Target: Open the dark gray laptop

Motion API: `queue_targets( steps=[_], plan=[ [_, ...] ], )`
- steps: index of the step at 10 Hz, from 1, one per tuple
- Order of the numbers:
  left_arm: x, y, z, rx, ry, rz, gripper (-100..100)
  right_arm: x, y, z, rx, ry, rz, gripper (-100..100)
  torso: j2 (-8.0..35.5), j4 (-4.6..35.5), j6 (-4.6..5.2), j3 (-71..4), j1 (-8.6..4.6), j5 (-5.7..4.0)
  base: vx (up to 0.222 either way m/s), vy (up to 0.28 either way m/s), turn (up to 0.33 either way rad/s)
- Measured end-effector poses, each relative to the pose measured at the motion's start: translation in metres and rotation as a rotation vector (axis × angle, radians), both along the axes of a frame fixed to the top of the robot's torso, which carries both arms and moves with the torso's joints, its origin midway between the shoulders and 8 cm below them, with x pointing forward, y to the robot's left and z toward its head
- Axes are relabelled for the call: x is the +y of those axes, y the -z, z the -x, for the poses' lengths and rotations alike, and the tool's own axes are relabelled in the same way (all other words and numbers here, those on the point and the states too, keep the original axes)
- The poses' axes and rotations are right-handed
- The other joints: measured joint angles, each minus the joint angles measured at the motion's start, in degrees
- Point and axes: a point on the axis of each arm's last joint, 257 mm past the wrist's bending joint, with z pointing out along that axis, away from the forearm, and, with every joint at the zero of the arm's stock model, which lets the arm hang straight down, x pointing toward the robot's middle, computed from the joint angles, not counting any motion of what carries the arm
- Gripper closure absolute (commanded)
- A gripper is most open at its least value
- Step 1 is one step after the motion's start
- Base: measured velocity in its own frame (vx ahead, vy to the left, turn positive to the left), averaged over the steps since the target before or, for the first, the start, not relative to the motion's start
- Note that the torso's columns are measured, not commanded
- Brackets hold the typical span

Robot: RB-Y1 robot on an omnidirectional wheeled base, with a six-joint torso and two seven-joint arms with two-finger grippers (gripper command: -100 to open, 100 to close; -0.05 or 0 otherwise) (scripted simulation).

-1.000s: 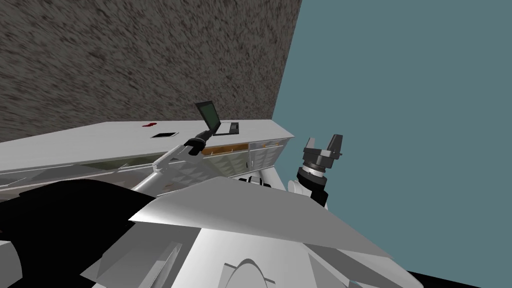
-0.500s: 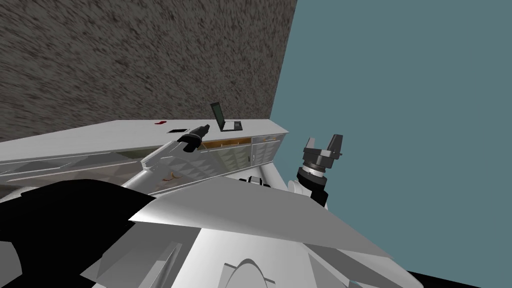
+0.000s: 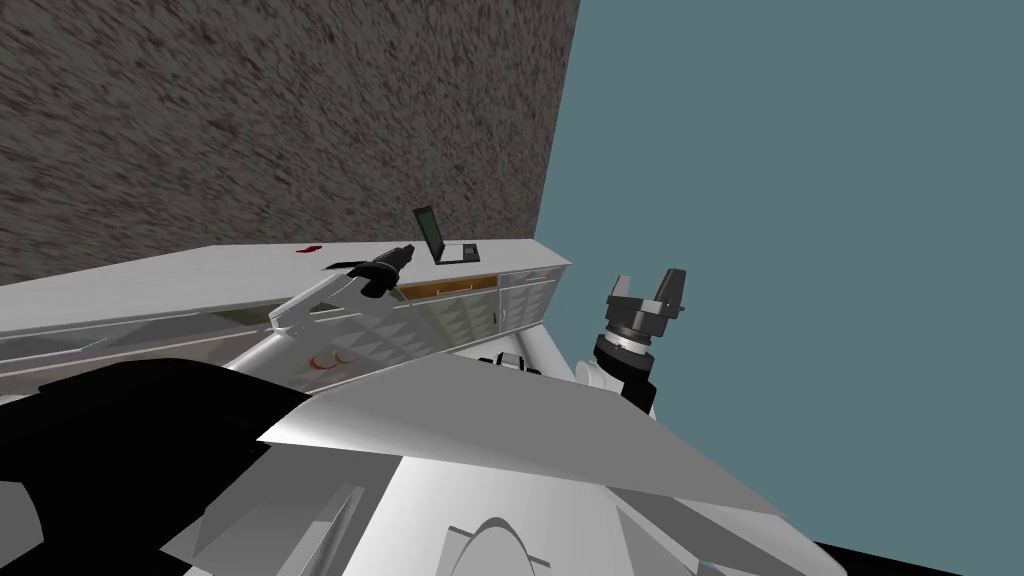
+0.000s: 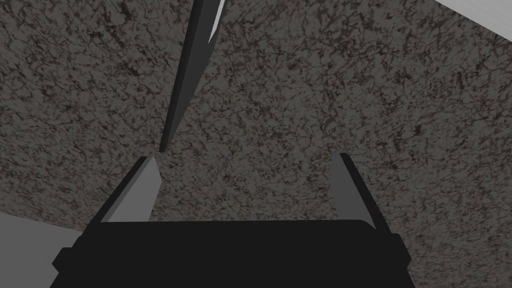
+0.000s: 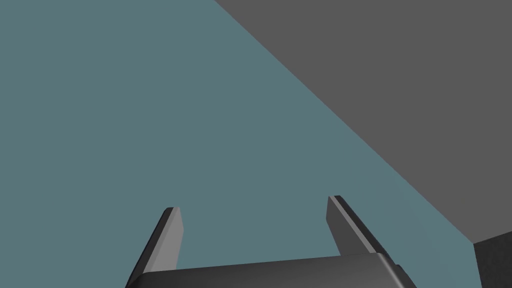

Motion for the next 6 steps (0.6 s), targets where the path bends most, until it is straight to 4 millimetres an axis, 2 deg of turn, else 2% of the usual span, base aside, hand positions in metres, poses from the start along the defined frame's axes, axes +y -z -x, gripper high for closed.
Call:
queue_targets(
  steps=[4,6],
  plan=[
    [0.005,0.009,0.000,0.023,-0.010,0.006,-100,0.000,0.000,0.000,0.000,0.000,0.000,0,0.77,0.24,-0.02,0.50,-0.16,-0.05,0.242,0.032,-0.042],
    [0.006,0.013,0.000,0.030,-0.012,0.007,-100,0.000,0.000,0.000,0.000,0.000,0.000,0,1.10,0.33,-0.03,0.68,-0.22,-0.07,0.102,0.030,-0.020]
  ],
)
